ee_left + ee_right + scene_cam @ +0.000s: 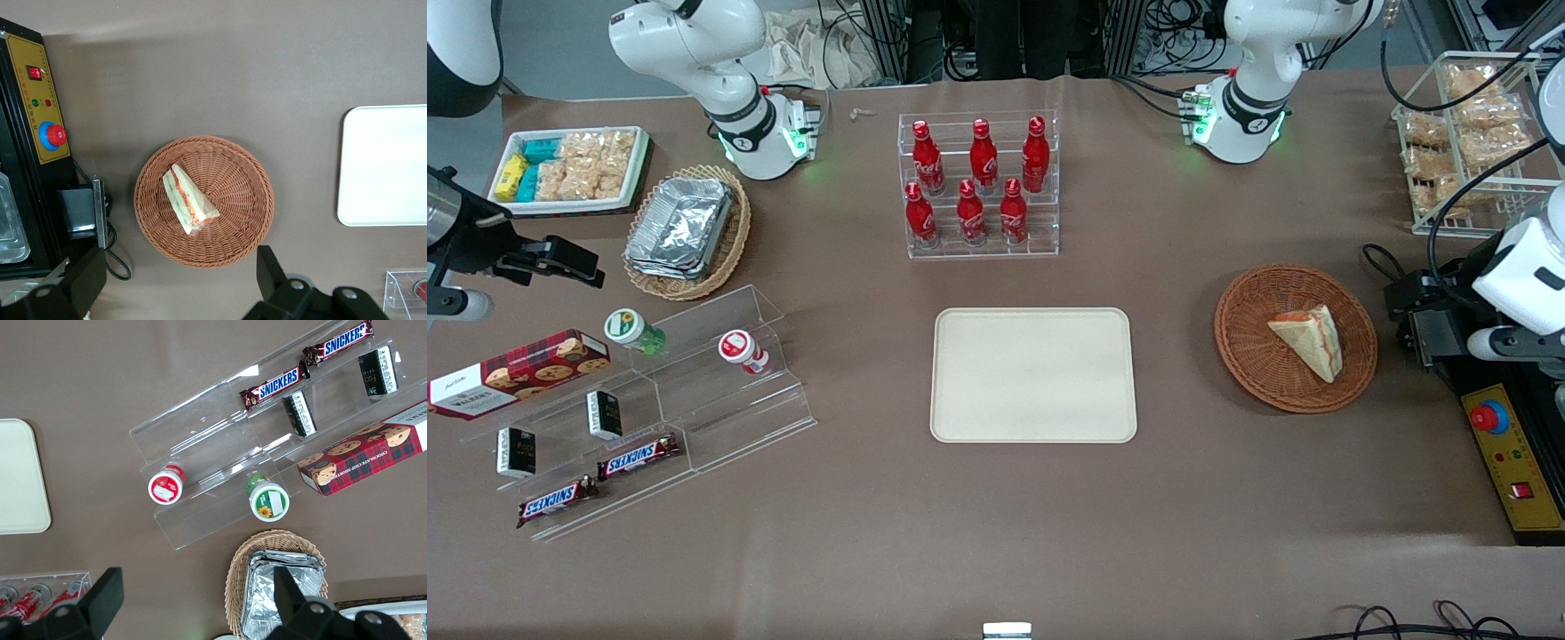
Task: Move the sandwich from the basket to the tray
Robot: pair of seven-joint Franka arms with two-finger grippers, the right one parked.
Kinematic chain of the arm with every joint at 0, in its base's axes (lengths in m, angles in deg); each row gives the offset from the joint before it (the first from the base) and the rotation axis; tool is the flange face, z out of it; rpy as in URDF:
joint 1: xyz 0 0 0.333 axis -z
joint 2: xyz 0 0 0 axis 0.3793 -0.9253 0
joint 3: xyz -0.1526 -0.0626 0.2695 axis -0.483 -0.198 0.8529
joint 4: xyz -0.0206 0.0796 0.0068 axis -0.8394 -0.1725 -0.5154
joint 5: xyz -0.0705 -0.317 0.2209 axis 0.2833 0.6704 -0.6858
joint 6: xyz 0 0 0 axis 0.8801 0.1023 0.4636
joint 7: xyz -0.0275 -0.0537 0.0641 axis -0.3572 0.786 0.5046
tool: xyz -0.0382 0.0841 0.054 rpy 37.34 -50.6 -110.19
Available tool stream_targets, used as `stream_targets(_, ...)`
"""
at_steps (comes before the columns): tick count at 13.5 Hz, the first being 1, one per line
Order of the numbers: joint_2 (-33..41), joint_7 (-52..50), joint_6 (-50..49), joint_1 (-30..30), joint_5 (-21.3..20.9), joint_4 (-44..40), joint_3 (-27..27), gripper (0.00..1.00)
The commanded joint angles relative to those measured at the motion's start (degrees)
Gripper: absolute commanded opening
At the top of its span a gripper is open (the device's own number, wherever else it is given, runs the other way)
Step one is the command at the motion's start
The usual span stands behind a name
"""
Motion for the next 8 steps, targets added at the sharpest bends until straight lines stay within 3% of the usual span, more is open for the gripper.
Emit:
stream_targets(1,0.5,-0.8,-1.4,-0.3,0.5,0.0,0.0,1.0)
stream_targets(8,0.0,-1.5,-1.7,-2.4,1.2,-0.4,0.0,1.0)
